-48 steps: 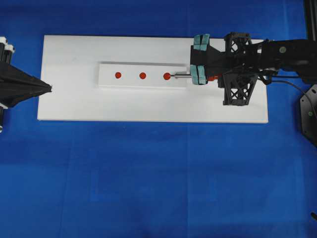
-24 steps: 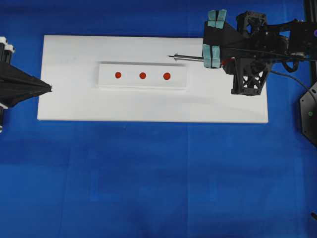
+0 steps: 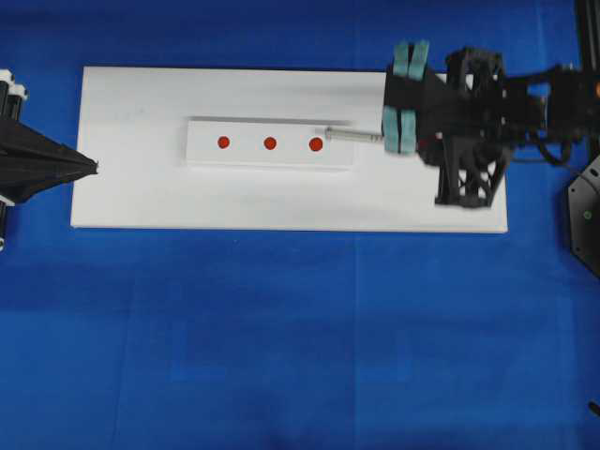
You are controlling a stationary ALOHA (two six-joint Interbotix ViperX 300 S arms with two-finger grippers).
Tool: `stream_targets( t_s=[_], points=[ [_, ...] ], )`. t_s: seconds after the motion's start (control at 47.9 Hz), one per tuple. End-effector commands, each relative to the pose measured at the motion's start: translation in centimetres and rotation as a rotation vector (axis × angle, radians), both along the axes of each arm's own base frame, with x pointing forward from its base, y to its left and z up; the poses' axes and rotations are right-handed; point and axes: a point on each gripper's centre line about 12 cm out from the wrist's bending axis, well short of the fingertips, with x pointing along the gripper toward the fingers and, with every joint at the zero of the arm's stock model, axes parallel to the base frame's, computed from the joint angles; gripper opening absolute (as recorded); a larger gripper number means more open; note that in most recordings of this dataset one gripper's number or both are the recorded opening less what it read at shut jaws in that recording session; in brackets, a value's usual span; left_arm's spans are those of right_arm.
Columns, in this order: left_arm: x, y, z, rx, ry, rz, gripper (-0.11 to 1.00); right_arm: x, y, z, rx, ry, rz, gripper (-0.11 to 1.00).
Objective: Touch the tip of the soldering iron to the mark.
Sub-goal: 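Lift the iron and carry it down to its spot on the blue table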
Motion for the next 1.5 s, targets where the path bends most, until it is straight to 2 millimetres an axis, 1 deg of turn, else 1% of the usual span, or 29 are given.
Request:
stream_targets(
  t_s=[0.0,0.125,0.48,0.668,0.751,0.898,1.044,1.148,1.252,1.482],
  points=[
    [0.1,-0.1,0.7,-0.001,-0.021,-0.003,0.00,0.0,1.3,0.9,0.015,-0.037,0.010,0.06],
    [0.1,-0.1,0.7,-0.007,-0.023,-0.004,0.00,0.1,3.6,0.9,0.045,-0.045,0.020,0.06],
    [0.1,0.0,0.7,-0.010,-0.021,-0.004,0.00,0.2,11.6,0.5,0.128,-0.060,0.071,0.06],
    [0.1,-0.1,0.7,-0.010,-0.022,-0.004,0.00,0.7,14.7,0.3,0.136,-0.057,0.084,0.06],
    [0.1,-0.1,0.7,-0.010,-0.022,-0.004,0.00,0.9,15.2,0.1,0.130,-0.049,0.086,0.06],
    [0.1,-0.1,0.7,-0.012,-0.022,-0.004,0.00,1.4,14.9,0.0,0.098,-0.056,0.090,0.06],
    [0.1,-0.1,0.7,-0.014,-0.024,-0.004,0.00,2.9,14.3,0.0,0.067,-0.085,0.088,0.06],
    [0.1,-0.1,0.8,-0.015,-0.027,-0.005,0.00,4.8,13.9,-0.3,0.057,-0.095,0.077,0.06],
    [0.1,-0.1,0.8,-0.015,-0.027,-0.005,0.00,7.0,14.0,-0.8,0.047,-0.103,0.086,0.06],
    [0.1,0.0,0.9,-0.016,-0.036,-0.005,0.00,12.0,14.4,-0.5,0.019,-0.131,0.125,0.06]
  ],
)
